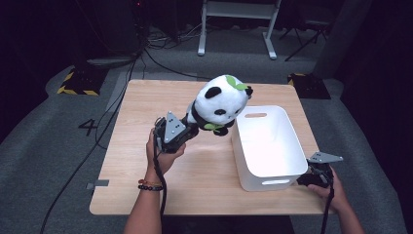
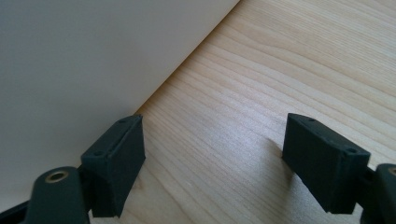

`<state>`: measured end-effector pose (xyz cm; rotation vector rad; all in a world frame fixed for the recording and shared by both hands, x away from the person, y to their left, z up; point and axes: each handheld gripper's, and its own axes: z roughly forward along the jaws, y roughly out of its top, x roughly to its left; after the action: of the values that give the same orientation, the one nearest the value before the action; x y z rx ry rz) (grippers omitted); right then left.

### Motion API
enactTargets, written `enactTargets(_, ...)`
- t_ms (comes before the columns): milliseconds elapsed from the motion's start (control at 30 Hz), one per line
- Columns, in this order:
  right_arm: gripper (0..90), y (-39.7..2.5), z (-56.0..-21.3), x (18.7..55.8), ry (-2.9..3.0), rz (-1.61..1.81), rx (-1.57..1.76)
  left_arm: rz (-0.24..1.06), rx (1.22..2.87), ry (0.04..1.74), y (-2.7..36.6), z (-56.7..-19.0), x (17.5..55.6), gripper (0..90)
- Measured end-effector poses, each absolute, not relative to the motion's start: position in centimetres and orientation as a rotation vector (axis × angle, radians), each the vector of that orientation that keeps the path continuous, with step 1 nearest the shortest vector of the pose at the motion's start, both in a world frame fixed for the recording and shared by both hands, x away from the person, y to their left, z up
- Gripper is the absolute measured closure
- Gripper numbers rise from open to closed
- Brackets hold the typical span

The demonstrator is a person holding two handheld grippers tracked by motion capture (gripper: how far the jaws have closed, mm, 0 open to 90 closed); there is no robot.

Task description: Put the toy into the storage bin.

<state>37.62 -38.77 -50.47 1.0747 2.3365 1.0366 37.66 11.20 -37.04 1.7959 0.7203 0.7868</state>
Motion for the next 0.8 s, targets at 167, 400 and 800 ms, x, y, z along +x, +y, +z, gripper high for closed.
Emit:
enactTargets(167, 21.0, -38.8, -50.5, 37.6, 2.337, 1.037, 1.075, 0.794, 1.793, 0.674, 9.8, -36.3, 37.6, 78.5)
enactTargets(400, 21.0, -38.8, -50.5, 37.6, 2.337, 1.036, 1.074, 0.799, 1.789, 0.604, 7.6, -34.7, 37.6, 78.6)
enactTargets(800, 21.0, -38.8, -50.5, 37.6, 2.34, 1.037, 1.081, 0.793, 1.845, 0.461, 3.1, -32.9, 37.6, 79.0)
